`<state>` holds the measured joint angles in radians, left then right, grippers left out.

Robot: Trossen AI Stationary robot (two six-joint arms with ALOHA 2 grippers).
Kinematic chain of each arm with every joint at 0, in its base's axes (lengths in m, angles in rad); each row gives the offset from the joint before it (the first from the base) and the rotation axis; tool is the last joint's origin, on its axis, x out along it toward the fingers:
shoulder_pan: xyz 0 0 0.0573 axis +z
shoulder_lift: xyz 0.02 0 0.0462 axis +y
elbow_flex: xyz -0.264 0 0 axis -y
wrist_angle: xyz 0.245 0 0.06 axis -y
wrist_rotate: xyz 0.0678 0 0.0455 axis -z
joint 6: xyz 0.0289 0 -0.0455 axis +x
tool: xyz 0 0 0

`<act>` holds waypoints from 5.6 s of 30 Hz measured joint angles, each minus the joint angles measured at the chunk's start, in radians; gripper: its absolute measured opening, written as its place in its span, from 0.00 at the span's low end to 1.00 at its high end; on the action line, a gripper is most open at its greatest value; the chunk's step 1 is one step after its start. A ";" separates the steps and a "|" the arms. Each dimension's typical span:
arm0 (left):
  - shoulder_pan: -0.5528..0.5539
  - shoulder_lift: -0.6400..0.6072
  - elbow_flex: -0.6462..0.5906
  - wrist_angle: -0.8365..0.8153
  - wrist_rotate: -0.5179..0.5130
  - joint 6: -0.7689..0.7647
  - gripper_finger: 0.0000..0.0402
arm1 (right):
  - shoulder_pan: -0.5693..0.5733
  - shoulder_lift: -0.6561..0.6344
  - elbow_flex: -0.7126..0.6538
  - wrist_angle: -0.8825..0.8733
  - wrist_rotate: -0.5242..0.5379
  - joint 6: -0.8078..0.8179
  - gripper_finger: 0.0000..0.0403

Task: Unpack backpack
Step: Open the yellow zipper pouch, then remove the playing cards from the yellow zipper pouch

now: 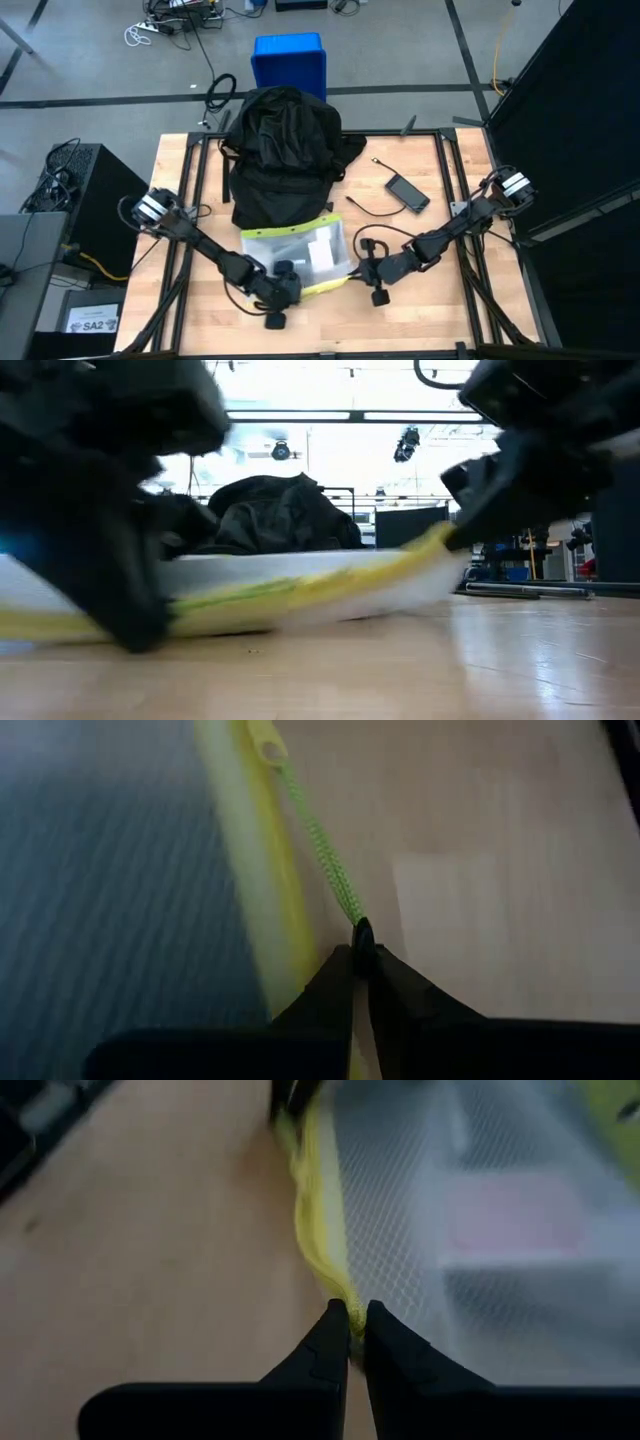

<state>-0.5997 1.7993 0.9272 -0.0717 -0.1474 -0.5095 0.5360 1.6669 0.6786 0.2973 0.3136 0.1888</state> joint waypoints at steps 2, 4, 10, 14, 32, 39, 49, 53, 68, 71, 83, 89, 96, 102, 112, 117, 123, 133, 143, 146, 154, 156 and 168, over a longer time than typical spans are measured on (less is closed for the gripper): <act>-0.015 -0.041 0.000 -0.086 -0.024 -0.033 0.00 | 0.009 0.000 0.000 -0.027 0.000 0.028 0.00; -0.036 -0.083 0.000 -0.181 -0.055 -0.076 0.00 | 0.021 0.000 0.000 -0.058 0.005 0.056 0.00; -0.113 -0.172 0.002 -0.476 -0.084 -0.285 0.00 | 0.048 -0.001 0.000 -0.114 0.032 0.122 0.00; -0.173 -0.197 0.002 -0.628 -0.059 -0.447 0.00 | 0.055 -0.001 0.000 -0.145 0.038 0.151 0.00; -0.267 -0.199 0.002 -0.832 0.117 -0.673 0.08 | 0.047 -0.003 -0.001 -0.143 0.032 0.151 0.00; -0.227 -0.199 0.043 -0.798 0.067 -0.661 0.28 | 0.039 -0.003 -0.001 -0.132 0.031 0.151 0.00; -0.200 -0.192 0.140 -0.499 -0.449 -0.186 0.48 | 0.027 -0.003 -0.001 -0.114 0.030 0.150 0.01; -0.178 -0.160 0.139 -0.489 -0.495 -0.110 0.53 | 0.027 -0.003 -0.001 -0.110 0.030 0.150 0.01; -0.161 0.015 0.250 -0.501 -0.496 0.141 0.58 | 0.024 -0.002 -0.001 -0.064 0.027 0.150 0.00; -0.162 0.059 0.261 -0.554 -0.484 0.138 0.58 | 0.024 -0.002 -0.001 -0.059 0.027 0.151 0.01; -0.168 0.088 0.277 -0.695 -0.552 0.072 0.57 | 0.024 -0.002 -0.001 -0.058 0.027 0.151 0.01; -0.168 0.088 0.277 -0.748 -0.552 0.045 0.57 | 0.024 -0.002 -0.001 -0.058 0.028 0.151 0.03; -0.168 0.088 0.276 -0.723 -0.529 0.002 0.57 | 0.024 -0.002 -0.001 -0.059 0.028 0.151 0.03; -0.169 0.093 0.245 -0.718 -0.512 -0.077 0.57 | 0.023 -0.002 0.000 -0.059 0.028 0.150 0.01; -0.168 0.093 0.203 -0.698 -0.486 -0.131 0.56 | 0.023 -0.002 0.000 -0.059 0.028 0.150 0.04; -0.166 0.093 0.201 -0.704 -0.528 -0.131 0.42 | 0.023 -0.002 0.000 -0.059 0.028 0.150 0.02; -0.146 0.094 0.200 -0.713 -0.552 -0.130 0.12 | 0.023 -0.002 0.000 -0.035 0.028 0.148 0.03; -0.108 0.094 0.254 -0.711 -0.611 -0.100 0.00 | 0.023 -0.002 0.000 0.029 0.027 0.122 0.08; -0.081 0.094 0.366 -0.702 -0.696 -0.059 0.00 | 0.033 -0.002 0.000 0.290 -0.009 -0.004 0.10; -0.074 0.094 0.390 -0.703 -0.712 -0.058 0.00 | 0.051 -0.002 0.000 0.377 -0.012 -0.063 0.13; -0.041 0.094 0.405 -0.659 -0.765 -0.021 0.00 | 0.083 -0.002 0.001 0.521 -0.012 -0.173 0.23; -0.030 0.094 0.405 -0.641 -0.766 -0.018 0.00 | 0.084 0.002 0.001 0.518 -0.012 -0.167 0.26; 0.039 0.094 0.405 -0.549 -0.761 0.010 0.00 | 0.090 0.135 0.051 0.595 0.011 -0.212 0.31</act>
<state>-0.5610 1.8935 1.3323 -0.6206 -0.9083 -0.4994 0.6261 1.8018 0.7297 0.8927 0.3241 -0.0232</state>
